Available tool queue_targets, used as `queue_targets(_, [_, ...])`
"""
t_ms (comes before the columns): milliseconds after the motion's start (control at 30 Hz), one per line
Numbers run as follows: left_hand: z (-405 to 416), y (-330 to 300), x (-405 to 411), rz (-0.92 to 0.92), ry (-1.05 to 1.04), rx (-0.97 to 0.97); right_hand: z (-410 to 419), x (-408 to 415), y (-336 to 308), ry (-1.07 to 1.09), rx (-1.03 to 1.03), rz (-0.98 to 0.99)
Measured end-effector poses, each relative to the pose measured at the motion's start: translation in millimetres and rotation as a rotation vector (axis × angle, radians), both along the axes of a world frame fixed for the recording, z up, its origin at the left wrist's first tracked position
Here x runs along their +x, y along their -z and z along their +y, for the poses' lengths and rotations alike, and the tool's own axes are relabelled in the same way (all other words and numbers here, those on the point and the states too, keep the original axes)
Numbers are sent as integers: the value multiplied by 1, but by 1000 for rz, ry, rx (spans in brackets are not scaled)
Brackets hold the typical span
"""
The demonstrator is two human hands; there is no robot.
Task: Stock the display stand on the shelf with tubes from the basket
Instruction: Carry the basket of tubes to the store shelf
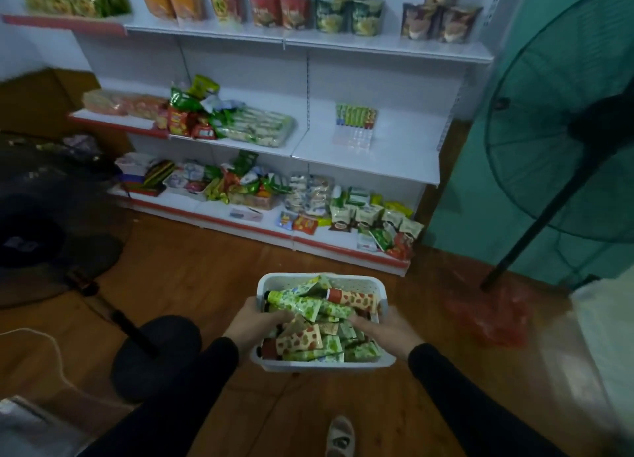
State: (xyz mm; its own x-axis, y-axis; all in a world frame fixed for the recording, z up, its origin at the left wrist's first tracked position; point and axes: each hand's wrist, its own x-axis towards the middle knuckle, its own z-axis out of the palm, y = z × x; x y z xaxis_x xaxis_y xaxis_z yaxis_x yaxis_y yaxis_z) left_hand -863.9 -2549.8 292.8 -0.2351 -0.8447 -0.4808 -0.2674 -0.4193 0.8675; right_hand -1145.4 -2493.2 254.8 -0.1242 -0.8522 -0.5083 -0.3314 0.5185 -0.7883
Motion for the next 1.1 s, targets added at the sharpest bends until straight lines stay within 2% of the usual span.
queue_targets(233, [-145, -26, -36, 17, 50, 5, -161, -35, -24, -10, 28, -46])
queue_targets(367, [-245, -7, -49, 2, 37, 54, -242, -49, -19, 44, 31, -81])
queue_targets(467, [-326, 0, -67, -10, 112, 33, -306, -57, -16, 87, 21, -70])
queue_targets(733, [-534, -17, -114, -14, 347, -72, -458, -68, -27, 387, -9, -70])
queue_targets(933, [-638, -34, -164, 2, 432, -89, -539, -101, -41, 481, -25, -11])
queue_targets(1100, [-687, -26, -226, 4, 451, -74, -592, -167, -39, 496, -12, -53])
